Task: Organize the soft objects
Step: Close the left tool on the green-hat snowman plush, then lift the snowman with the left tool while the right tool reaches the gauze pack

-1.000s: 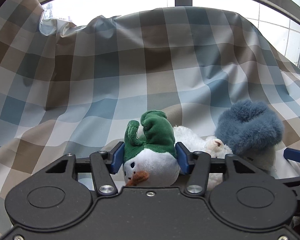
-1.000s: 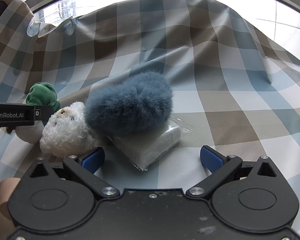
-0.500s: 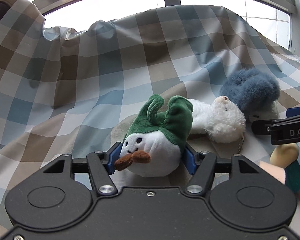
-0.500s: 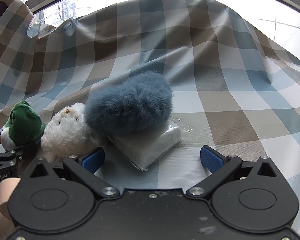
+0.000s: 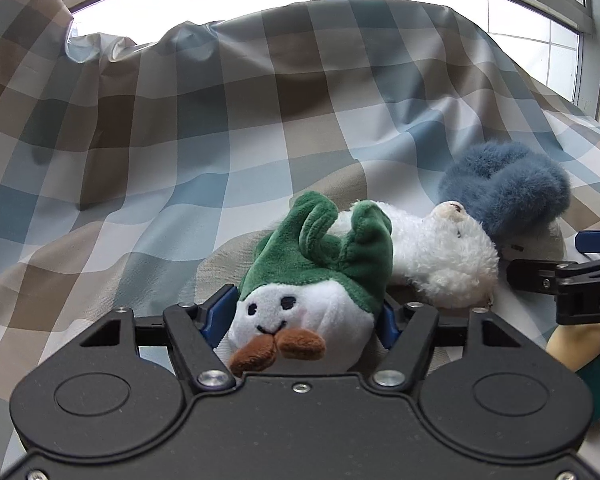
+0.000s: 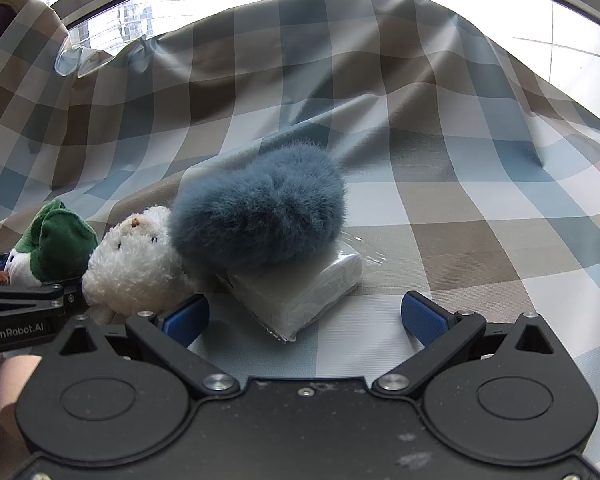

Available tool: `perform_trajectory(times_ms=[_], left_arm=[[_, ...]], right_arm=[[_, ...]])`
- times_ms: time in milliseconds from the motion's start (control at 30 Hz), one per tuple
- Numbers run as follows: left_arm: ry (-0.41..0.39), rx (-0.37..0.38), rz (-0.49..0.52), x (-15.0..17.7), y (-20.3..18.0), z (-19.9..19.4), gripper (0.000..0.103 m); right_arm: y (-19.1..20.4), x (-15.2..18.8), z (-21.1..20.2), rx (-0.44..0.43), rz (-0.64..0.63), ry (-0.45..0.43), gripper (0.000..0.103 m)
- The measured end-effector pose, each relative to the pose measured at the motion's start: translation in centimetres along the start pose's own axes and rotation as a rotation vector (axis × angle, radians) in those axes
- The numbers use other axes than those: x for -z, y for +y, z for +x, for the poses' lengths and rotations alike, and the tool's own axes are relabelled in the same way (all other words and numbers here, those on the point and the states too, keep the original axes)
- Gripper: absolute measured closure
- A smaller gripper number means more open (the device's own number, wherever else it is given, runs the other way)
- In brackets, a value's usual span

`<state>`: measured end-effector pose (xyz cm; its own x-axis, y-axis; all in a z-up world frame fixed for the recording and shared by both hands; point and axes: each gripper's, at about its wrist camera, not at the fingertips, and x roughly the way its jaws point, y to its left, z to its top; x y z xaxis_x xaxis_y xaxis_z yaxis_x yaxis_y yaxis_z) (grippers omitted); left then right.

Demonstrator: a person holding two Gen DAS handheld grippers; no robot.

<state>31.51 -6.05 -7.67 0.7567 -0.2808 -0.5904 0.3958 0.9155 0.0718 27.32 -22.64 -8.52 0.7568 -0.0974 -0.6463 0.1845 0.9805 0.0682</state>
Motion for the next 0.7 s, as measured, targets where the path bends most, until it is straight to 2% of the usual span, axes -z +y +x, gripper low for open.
perform_trajectory(times_ms=[267,700], left_arm=[[-0.004,-0.008,-0.017,0.27,0.16,0.30,0.032],[-0.010,-0.042,-0.009,0.33,0.05,0.30,0.026]], right_arm=[[0.87,-0.04,0.31,0.026,-0.038,0.016,0.000],[0.17,0.09,-0.03,-0.001,-0.005,-0.004,0.000]])
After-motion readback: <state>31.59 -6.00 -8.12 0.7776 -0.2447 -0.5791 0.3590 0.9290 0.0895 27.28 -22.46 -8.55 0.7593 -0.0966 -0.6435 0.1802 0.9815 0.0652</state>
